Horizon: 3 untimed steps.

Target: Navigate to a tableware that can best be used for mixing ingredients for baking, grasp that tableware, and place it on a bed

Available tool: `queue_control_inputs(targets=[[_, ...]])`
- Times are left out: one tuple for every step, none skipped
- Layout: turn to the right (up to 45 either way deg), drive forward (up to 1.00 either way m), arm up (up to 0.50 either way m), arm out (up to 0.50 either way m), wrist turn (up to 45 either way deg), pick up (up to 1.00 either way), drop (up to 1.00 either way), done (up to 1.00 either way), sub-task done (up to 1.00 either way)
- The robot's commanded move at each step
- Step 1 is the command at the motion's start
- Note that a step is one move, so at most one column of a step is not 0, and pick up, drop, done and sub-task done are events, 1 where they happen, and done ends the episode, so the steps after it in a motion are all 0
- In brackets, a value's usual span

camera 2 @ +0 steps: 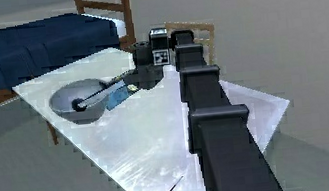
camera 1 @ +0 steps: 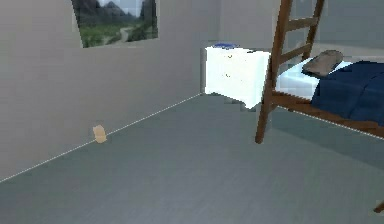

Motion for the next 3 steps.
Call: queue_control_inputs(targets=[[0.0, 0.0, 0.0, 0.0, -45.0, 0.0, 0.0, 0.0, 0.0], [0.0, 0.0, 0.0, 0.0, -24.0, 0.0, 0.0, 0.0, 0.0], [0.0, 0.0, 0.0, -0.28, 0.0, 0.0, 0.0, 0.0, 0.0]])
